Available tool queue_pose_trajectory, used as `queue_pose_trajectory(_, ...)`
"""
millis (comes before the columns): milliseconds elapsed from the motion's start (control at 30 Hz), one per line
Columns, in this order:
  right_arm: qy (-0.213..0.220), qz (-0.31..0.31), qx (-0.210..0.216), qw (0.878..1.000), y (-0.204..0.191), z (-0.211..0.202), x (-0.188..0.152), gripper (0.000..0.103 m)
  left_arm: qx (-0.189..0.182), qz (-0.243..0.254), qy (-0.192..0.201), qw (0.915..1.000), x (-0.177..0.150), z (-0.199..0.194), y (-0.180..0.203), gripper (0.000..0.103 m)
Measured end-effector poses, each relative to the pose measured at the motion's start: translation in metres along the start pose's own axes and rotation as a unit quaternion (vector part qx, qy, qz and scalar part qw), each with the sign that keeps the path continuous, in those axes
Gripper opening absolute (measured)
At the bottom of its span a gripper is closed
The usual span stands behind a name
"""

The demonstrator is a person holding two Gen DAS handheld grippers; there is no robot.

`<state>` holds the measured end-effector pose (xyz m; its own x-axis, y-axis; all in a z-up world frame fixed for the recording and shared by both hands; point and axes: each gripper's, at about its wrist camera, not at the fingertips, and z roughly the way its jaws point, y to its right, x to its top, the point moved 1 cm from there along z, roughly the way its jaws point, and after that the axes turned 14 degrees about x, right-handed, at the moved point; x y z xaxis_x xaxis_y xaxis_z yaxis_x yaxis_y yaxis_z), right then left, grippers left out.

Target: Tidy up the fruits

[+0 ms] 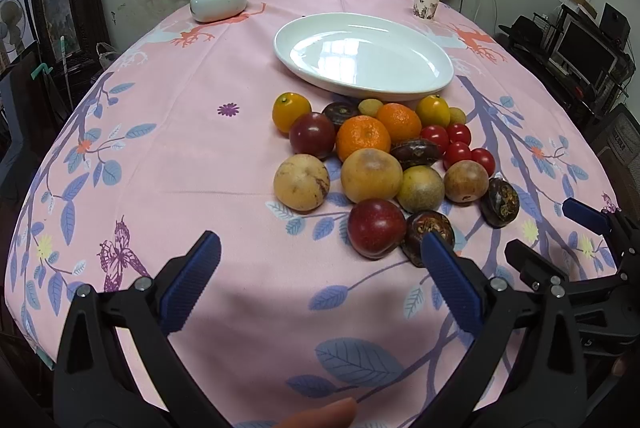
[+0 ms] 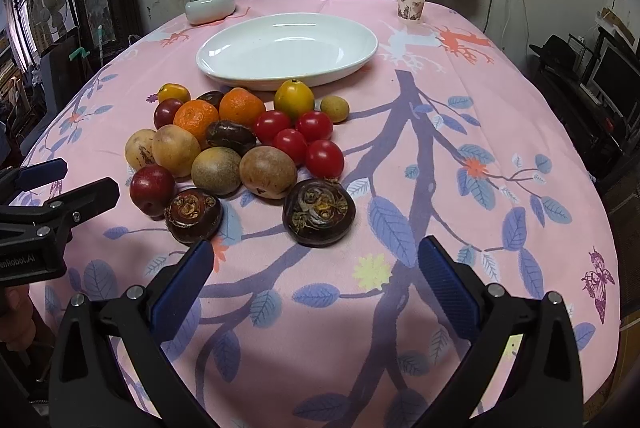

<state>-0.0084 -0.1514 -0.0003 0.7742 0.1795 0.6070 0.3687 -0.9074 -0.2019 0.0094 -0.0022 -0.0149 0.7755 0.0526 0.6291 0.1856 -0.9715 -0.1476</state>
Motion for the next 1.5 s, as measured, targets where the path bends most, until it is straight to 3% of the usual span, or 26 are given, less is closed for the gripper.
queue_pose_trajectory(1267,0.002,0.000,-0.003,1.000,0.008,-0.001,0.001,0.102,-0.001,0.013,-0.004,0.9999,-0.004,0.005,-0.001,0.101)
queue_pose_trajectory(1467,-0.023,-0.013,0.001,1.000,0.015,0.006,0.006,0.102,-0.001,0.013,0.005,0.9999,-0.009,0.012,-0.021,0.101)
queue_pose_trajectory(1500,-0.027,-0.017,0.005,0.999,0.014,0.009,0.007,0.095,0.000,0.012,0.004,0.9999,-0.009,0.015,-0.024,0.101)
